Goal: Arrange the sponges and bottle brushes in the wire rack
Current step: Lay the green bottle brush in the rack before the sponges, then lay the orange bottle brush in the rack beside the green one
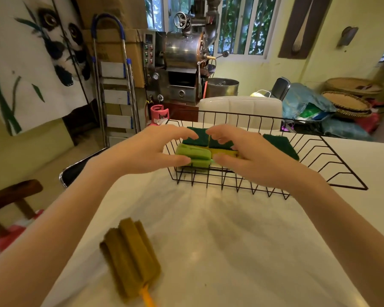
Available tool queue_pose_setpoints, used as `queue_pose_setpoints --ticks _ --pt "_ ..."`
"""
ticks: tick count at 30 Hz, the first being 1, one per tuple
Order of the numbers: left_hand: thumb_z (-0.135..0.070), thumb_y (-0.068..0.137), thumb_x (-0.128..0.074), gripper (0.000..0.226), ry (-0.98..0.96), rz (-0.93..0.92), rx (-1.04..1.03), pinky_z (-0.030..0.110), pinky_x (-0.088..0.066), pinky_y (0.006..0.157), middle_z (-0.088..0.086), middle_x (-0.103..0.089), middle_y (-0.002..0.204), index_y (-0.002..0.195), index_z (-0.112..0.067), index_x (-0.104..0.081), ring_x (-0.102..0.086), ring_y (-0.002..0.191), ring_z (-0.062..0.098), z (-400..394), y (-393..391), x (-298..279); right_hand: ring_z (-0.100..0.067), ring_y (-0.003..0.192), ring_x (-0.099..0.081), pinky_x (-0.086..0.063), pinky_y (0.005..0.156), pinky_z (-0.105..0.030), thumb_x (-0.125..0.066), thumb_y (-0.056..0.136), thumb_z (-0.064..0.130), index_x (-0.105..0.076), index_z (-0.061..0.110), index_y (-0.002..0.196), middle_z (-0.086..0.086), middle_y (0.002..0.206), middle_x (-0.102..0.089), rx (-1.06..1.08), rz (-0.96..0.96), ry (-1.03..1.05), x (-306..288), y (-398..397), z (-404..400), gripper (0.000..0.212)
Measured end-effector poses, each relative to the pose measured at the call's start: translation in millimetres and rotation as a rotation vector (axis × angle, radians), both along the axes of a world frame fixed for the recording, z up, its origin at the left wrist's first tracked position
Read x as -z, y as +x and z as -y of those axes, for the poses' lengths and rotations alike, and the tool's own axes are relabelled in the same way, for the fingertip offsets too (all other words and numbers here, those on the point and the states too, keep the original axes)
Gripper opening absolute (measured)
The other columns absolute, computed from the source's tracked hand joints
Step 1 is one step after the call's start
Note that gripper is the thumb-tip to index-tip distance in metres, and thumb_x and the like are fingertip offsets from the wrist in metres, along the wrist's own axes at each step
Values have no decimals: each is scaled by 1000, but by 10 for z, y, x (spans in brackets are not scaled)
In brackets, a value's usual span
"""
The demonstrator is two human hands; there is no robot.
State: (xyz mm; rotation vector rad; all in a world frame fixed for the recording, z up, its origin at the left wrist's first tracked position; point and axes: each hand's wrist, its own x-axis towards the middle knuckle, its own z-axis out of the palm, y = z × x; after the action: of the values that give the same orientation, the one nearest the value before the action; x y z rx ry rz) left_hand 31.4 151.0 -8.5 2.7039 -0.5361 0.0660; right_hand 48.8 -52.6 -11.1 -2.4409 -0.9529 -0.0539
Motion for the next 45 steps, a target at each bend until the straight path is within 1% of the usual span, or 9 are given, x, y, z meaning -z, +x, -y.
queue_pose_setpoints --ticks 5,9,18,24,29,32,36,41,45 --pt "-46 77 -53 45 -185 60 37 9 -34 85 -37 -42 115 119 -51 -37 -41 109 -16 -140 -513 19 -1 119 -41 -37 93 -21 -53 85 40 -24 35 137 14 137 -42 -115 9 44 32 -545 -213 59" --pt "-54 77 -52 45 -254 -34 16 13 -36 91 -33 -43 125 120 -50 -41 -38 116 -13 -295 -804 182 -1 108 -47 -45 82 -19 -55 79 52 -22 39 134 14 132 -44 -117 -115 15 162 -846 -348 65" --pt "-43 63 -75 73 -166 -302 81 8 -28 94 -42 -22 132 121 -57 -34 -22 124 -17 -479 -1190 475 -11 91 -55 -48 76 -26 -59 73 59 -35 27 129 3 114 -56 -145 -454 -399 383 -1262 -510 69" --pt "-31 66 -76 70 -87 -325 68 6 -25 95 -28 -22 139 123 -48 -38 -20 127 -6 -481 -1280 576 -12 79 -52 -43 62 -28 -62 68 61 -51 24 111 6 87 -55 -139 -350 -517 429 -1428 -550 57" --pt "-35 66 -75 51 -104 -310 26 9 -37 87 -19 -43 122 107 -46 -47 -40 113 -1 -469 -1250 590 -25 65 -68 -54 51 -28 -59 77 30 -57 21 90 -8 89 -65 -176 -409 -464 463 -1369 -498 16" --pt "-36 68 -74 49 -112 -279 -1 13 -40 86 -16 -49 117 108 -43 -47 -45 111 7 -449 -1173 554 -18 64 -64 -54 53 -27 -58 81 25 -60 19 94 -2 86 -61 -141 -387 -455 421 -1254 -458 15" --pt "-34 70 -72 47 -136 -211 -19 9 -37 78 -26 -45 102 107 -43 -44 -46 99 0 -393 -1078 432 -8 67 -53 -45 59 -22 -57 81 22 -62 22 102 6 79 -60 -117 -316 -438 296 -1068 -366 21" --pt "-31 70 -72 47 -193 -107 -6 9 -37 74 -30 -43 96 105 -44 -43 -45 94 -4 -283 -901 225 -10 79 -59 -53 79 -30 -59 84 24 -60 23 106 10 79 -61 -54 -300 -343 94 -868 -168 23" --pt "-30 69 -72 46 -223 -22 43 12 -41 80 -28 -44 98 103 -45 -43 -46 97 -2 -162 -710 39 -11 83 -60 -49 77 -27 -59 84 25 -60 25 110 9 83 -62 5 -231 -253 -55 -749 19 25"
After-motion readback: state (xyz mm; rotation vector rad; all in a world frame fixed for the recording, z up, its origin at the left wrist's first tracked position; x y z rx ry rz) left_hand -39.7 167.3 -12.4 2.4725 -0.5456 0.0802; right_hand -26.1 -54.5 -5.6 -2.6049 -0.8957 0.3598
